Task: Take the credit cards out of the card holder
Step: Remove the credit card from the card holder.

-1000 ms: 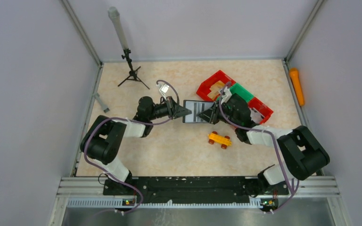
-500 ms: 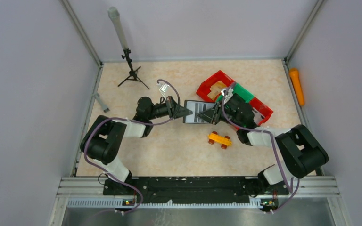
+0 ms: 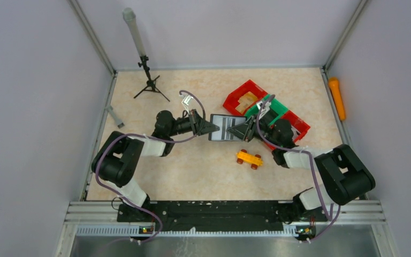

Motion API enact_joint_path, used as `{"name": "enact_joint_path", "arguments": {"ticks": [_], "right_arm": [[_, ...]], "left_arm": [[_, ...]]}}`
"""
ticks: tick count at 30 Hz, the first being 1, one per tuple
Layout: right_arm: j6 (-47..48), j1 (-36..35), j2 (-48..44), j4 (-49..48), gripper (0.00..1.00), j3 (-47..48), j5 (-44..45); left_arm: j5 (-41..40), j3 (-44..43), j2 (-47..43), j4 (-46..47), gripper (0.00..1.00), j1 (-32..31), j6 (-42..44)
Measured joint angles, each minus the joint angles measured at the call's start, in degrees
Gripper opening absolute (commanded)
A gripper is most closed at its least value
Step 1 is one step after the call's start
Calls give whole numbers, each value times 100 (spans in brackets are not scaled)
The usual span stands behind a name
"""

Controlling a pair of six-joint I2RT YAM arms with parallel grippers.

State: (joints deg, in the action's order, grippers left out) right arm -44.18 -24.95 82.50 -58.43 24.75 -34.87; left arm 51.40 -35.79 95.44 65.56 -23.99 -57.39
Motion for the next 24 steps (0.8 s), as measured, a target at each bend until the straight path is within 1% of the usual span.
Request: {"name": "enact_joint_path", "arguments": {"ticks": [15, 24], "right_arm": [[4, 39, 0, -9, 16, 0, 37], [-116, 74, 293, -243, 17, 13, -203]], "left_arm": [[2, 2, -2, -50, 0, -2, 50], [28, 2, -4, -125, 0, 0, 52]]}}
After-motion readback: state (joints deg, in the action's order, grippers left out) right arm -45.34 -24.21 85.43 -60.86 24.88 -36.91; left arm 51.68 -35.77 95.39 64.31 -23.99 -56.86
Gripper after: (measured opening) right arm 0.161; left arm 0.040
